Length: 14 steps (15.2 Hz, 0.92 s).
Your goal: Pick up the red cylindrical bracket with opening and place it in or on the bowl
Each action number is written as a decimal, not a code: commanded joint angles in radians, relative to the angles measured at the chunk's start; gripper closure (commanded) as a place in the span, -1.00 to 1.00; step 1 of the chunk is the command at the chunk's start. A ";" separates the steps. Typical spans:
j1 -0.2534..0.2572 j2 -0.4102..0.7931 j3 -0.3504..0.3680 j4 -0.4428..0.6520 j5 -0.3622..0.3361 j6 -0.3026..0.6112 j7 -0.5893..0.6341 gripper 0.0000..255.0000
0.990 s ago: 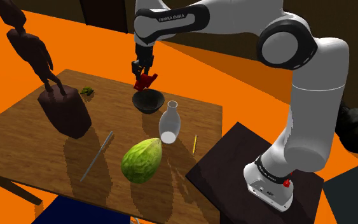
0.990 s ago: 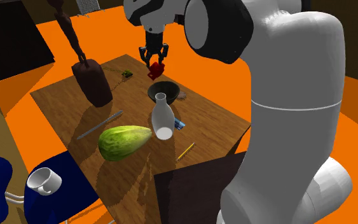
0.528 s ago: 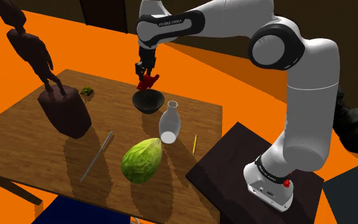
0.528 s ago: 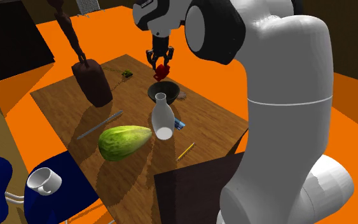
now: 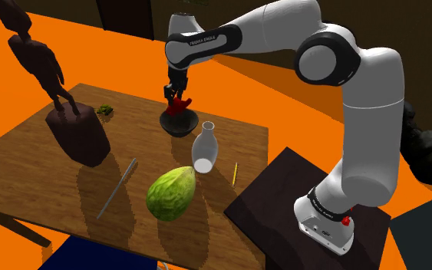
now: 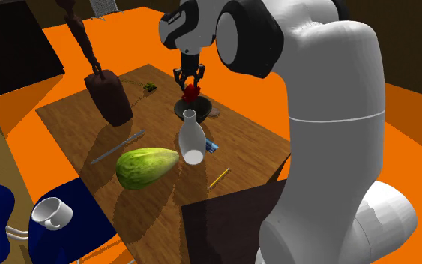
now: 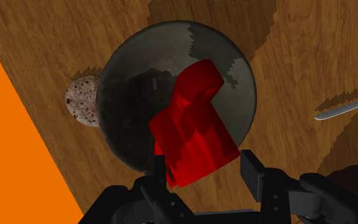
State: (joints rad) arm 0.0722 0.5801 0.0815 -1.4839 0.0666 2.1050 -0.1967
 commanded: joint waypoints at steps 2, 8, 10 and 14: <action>0.001 0.017 0.000 -0.010 0.000 0.028 -0.001 1.00; 0.001 0.018 0.000 -0.009 0.000 0.028 -0.001 1.00; 0.001 0.018 0.000 -0.009 0.000 0.028 -0.001 1.00; 0.001 0.018 0.000 -0.009 0.000 0.028 -0.001 -1.00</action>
State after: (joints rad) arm 0.0735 0.5978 0.0814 -1.4930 0.0664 2.1326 -0.1978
